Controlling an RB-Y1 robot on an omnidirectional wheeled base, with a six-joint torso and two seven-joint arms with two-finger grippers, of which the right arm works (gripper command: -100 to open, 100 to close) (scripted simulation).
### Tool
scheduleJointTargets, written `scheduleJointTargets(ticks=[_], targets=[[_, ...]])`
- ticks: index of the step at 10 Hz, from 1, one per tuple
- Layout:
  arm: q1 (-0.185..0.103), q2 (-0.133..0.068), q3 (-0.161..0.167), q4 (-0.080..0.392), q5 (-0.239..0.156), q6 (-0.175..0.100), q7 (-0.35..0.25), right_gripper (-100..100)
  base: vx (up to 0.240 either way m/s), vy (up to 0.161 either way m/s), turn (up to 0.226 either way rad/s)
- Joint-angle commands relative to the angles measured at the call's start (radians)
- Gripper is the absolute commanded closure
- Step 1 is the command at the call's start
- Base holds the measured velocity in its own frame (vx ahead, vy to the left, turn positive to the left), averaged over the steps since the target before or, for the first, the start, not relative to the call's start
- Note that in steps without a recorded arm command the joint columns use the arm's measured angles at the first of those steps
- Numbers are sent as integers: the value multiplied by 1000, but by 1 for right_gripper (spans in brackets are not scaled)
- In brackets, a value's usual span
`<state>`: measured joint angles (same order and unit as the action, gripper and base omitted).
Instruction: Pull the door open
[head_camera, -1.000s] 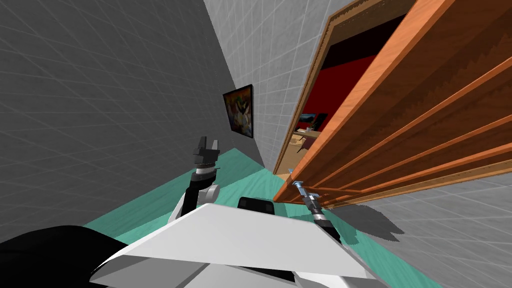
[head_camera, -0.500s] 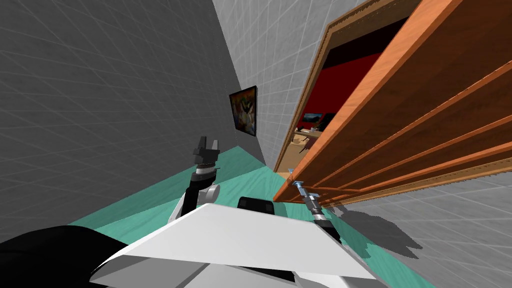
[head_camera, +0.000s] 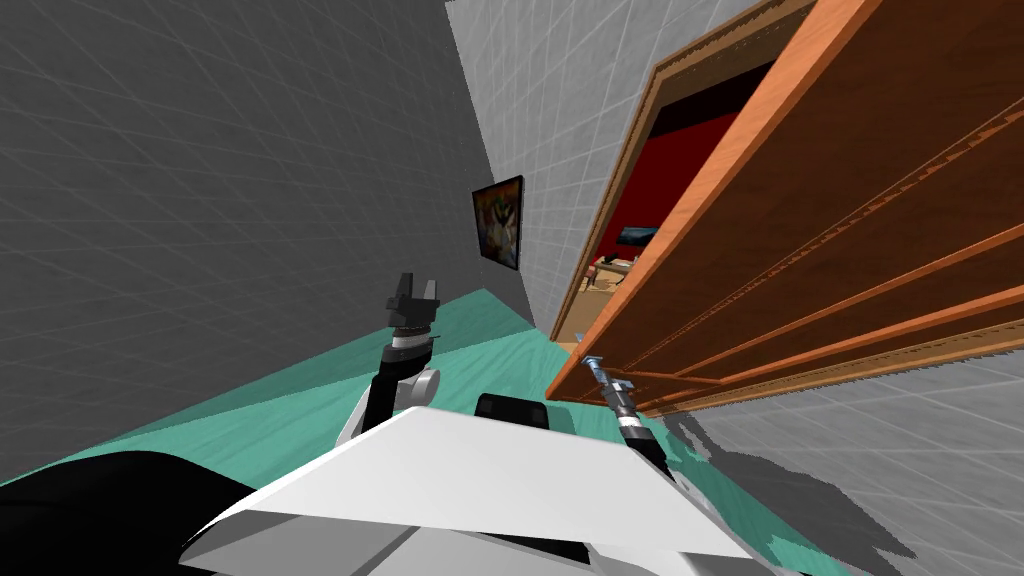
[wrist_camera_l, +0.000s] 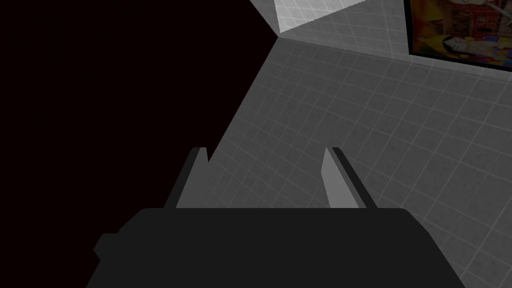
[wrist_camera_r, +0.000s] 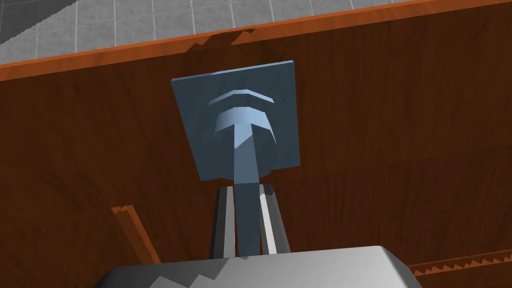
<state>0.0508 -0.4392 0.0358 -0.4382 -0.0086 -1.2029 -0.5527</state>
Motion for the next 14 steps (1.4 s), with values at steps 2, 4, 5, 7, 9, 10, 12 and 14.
scheduleJointTargets(ticks=[2,4,5,7,9,10,12,14], targets=[[-46,19,-13,33,5,24,15,100,-178,-53,135],[-65,29,-22,36,6,43,25,100,-225,-84,217],[-65,29,-22,36,6,43,25,100,-126,-58,67],[-65,29,-22,36,6,43,25,100,-10,-1,-27],[-90,43,-34,38,9,70,37,100,-134,-71,187],[-102,49,-40,40,10,82,43,100,-180,-77,180],[-119,59,-48,42,11,100,52,100,-146,-54,88],[-135,67,-56,43,13,117,60,100,-181,-68,126]])
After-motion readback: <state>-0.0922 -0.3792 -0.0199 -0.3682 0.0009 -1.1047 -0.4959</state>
